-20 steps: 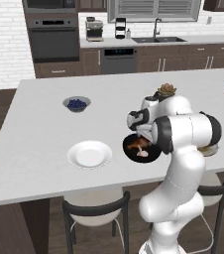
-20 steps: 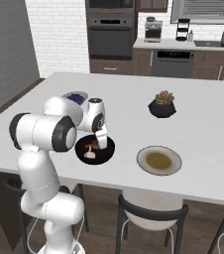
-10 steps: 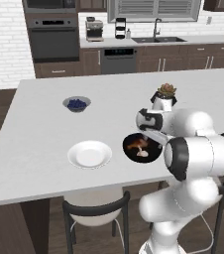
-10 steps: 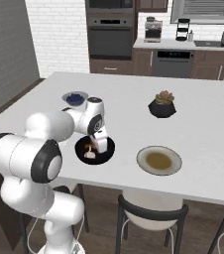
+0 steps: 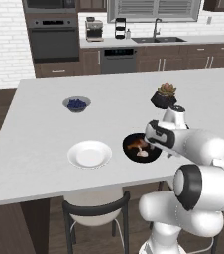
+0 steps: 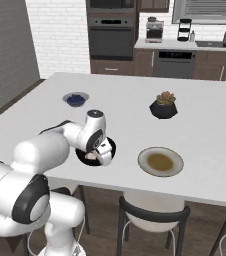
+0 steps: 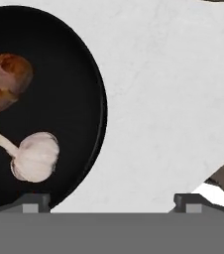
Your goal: Pick the chicken drumstick and garlic from their plates and place them in the bowl. Then put the bowl in the fridge.
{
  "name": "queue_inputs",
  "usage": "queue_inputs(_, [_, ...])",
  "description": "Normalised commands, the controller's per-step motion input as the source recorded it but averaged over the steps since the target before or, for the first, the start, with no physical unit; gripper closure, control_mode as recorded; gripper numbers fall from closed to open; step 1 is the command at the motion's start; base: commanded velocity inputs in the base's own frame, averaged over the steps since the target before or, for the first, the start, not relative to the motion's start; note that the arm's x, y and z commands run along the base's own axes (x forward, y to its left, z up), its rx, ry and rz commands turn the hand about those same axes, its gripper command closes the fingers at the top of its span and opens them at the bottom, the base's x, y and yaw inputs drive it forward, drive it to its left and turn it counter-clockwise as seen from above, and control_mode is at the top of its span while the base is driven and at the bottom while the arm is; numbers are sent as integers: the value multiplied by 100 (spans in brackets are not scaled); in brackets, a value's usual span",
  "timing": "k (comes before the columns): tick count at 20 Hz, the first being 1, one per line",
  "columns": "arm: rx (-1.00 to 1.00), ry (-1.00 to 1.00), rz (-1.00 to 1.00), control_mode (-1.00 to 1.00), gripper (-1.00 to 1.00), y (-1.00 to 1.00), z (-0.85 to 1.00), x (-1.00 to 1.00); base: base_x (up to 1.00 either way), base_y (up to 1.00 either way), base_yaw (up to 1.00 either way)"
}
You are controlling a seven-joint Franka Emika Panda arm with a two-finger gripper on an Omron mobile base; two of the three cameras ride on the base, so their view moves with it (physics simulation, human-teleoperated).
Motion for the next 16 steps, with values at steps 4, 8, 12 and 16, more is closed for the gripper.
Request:
queue_inputs(4, [0, -1, 7, -100, -100, -3, -1, 53, 0, 0, 0])
queue_inputs(8, [0, 0, 6, -100, -100, 0, -16, 47, 0, 0, 0])
queue_inputs(12, [0, 0, 6, -100, -100, -4, -26, 22, 0, 0, 0])
queue_inputs(16, [0, 0, 5, -100, -100, -23, -31, -4, 0, 0, 0])
